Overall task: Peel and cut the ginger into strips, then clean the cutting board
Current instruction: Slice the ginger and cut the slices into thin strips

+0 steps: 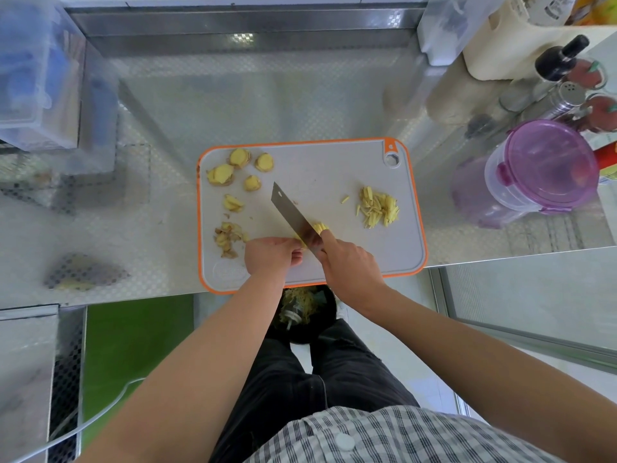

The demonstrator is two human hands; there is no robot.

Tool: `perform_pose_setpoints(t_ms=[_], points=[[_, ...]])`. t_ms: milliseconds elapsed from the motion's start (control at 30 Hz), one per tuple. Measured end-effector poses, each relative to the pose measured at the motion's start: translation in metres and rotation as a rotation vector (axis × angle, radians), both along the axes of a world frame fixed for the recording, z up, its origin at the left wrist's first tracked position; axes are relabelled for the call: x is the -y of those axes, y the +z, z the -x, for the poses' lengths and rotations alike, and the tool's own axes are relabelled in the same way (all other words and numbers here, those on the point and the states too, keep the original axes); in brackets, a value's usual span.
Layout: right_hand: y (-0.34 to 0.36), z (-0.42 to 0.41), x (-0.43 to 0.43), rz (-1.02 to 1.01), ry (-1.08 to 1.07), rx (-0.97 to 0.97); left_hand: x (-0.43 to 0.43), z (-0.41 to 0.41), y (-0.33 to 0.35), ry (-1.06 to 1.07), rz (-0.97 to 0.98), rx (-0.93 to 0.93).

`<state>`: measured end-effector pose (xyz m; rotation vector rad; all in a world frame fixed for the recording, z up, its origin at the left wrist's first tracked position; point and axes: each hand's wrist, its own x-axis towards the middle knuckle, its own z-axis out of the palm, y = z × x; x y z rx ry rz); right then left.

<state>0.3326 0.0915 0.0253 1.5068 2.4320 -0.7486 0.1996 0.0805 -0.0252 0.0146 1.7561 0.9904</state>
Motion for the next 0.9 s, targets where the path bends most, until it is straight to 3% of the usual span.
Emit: perform_pose_setpoints(t_ms=[400,600,900], points=[[-0.014,0.014,0.0,-0.015,-0.01,0.068,0.0,0.001,0.0,-0.001,0.025,-0.035],[-0.008,0.01,-0.003,-0.009,-0.047,-0.008,0.001,0.001,0.0,-0.002,0.034,-0.034],[0.005,0.003,0.0,0.0,0.013,0.021,-0.013,-0.006,0.021,-0.095,0.106,0.094]])
